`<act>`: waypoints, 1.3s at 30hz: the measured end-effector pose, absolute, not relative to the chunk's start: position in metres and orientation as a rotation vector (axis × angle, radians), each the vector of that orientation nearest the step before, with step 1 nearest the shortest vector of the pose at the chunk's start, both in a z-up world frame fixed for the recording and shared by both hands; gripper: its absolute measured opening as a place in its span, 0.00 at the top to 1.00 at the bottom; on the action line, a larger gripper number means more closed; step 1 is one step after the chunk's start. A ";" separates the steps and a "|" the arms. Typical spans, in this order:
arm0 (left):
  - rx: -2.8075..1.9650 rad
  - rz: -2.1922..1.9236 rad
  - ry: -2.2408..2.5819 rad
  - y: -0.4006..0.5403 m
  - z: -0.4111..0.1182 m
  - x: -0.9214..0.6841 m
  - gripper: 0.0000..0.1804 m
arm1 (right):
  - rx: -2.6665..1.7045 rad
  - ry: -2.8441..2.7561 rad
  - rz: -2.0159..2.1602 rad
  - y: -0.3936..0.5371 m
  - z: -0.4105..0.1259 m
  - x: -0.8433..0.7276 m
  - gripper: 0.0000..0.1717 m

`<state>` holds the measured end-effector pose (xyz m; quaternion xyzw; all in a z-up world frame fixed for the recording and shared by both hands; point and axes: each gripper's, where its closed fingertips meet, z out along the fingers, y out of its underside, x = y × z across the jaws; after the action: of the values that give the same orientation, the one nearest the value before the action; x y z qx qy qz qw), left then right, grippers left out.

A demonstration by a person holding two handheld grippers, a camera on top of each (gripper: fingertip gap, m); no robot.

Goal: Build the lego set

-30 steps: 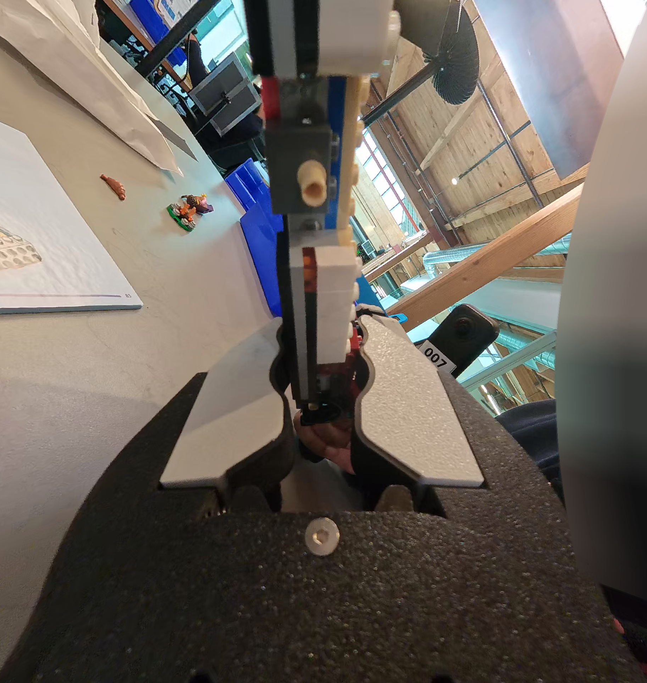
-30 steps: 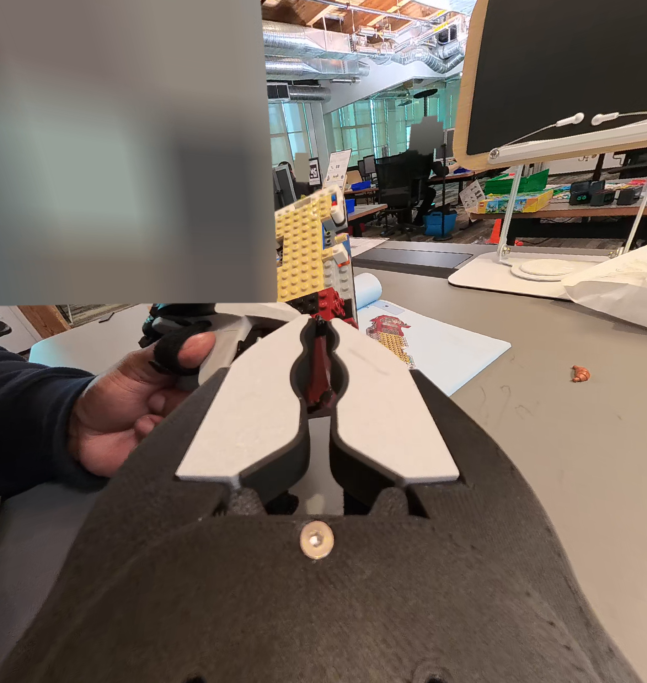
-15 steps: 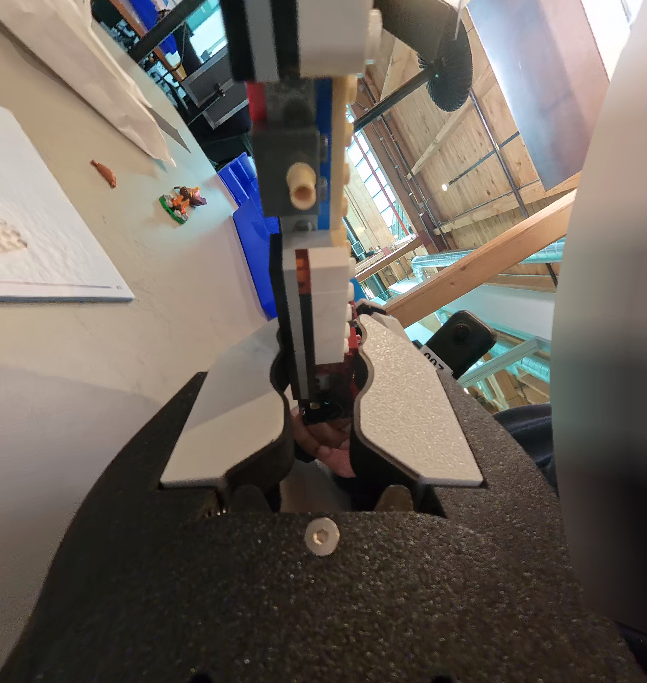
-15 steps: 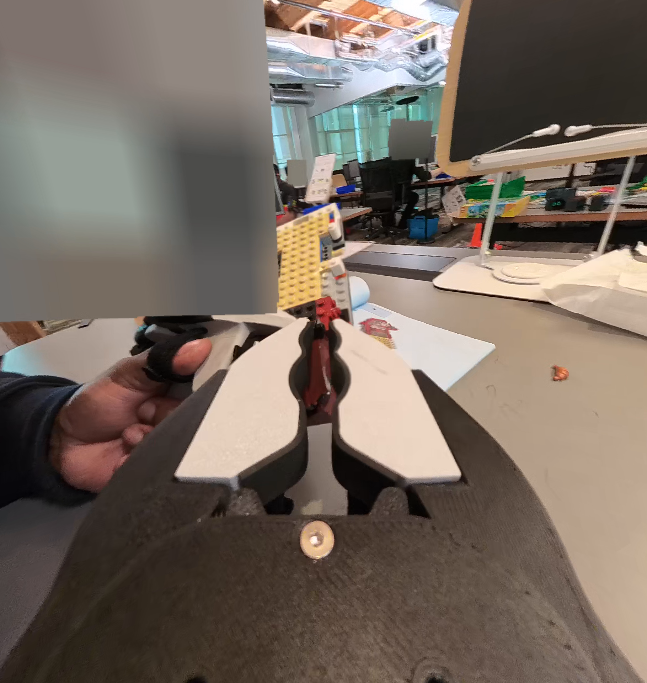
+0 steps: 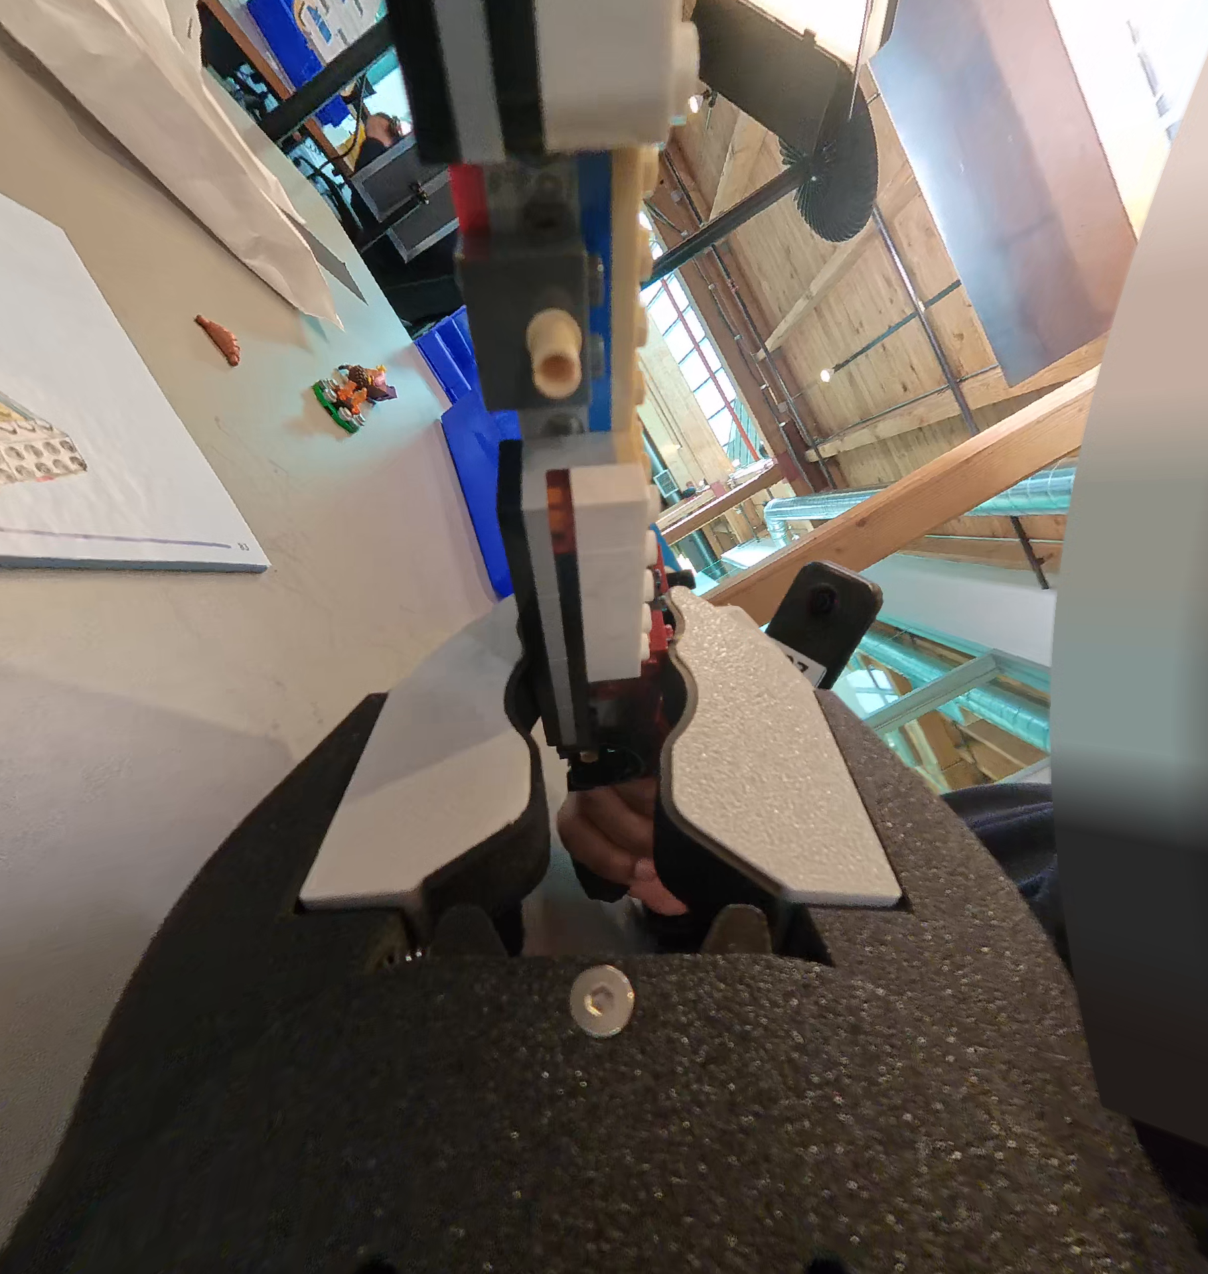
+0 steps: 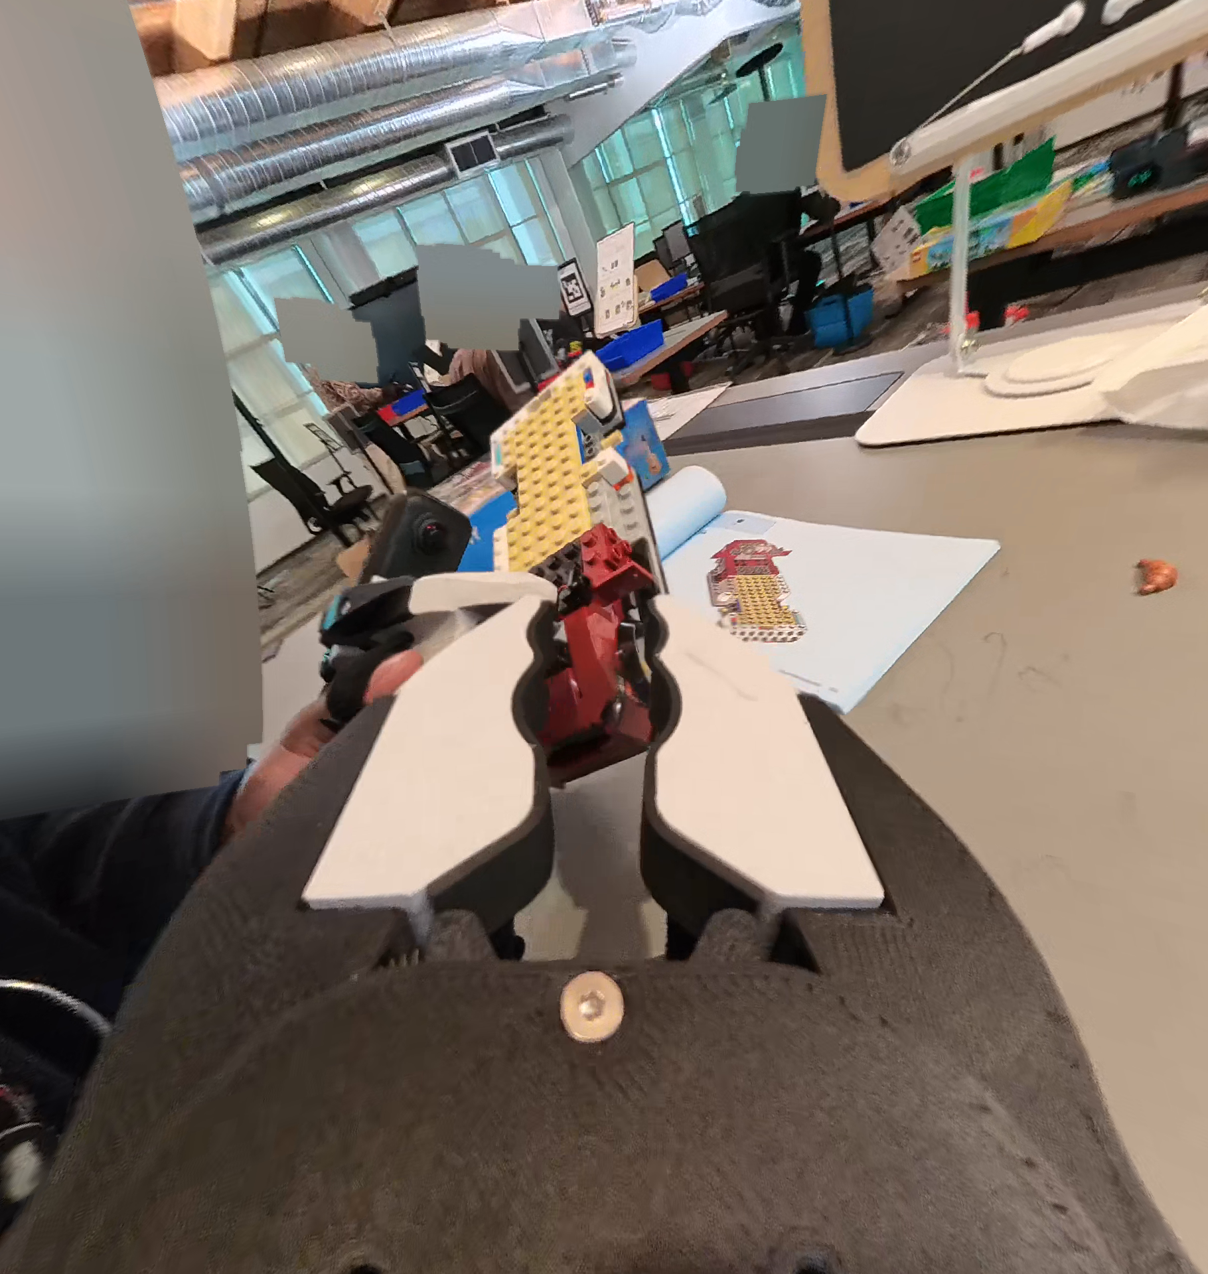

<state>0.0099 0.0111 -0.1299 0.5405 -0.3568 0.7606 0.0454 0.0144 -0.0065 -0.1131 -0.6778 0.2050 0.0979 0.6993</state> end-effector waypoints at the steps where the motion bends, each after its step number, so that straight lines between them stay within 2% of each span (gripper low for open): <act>1: 1.654 2.333 -1.123 0.011 -0.129 0.010 0.82 | -1.504 0.471 0.252 -0.007 -0.113 0.014 0.86; 12: 1.669 2.367 -1.252 0.009 -0.128 0.009 0.82 | -1.470 0.518 0.408 -0.007 -0.117 0.016 0.85; 22: 1.655 2.372 -1.265 0.008 -0.127 0.008 0.82 | -1.453 0.468 0.466 -0.006 -0.115 0.008 0.92; 39: 1.587 2.397 -1.287 0.004 -0.122 0.004 0.82 | -1.374 0.457 0.639 -0.008 -0.108 0.005 0.93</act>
<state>0.0043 0.0036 -0.1220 0.5038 -0.4086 0.7611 -0.0040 0.0052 -0.0083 -0.1083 -0.6176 0.2054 0.2872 0.7028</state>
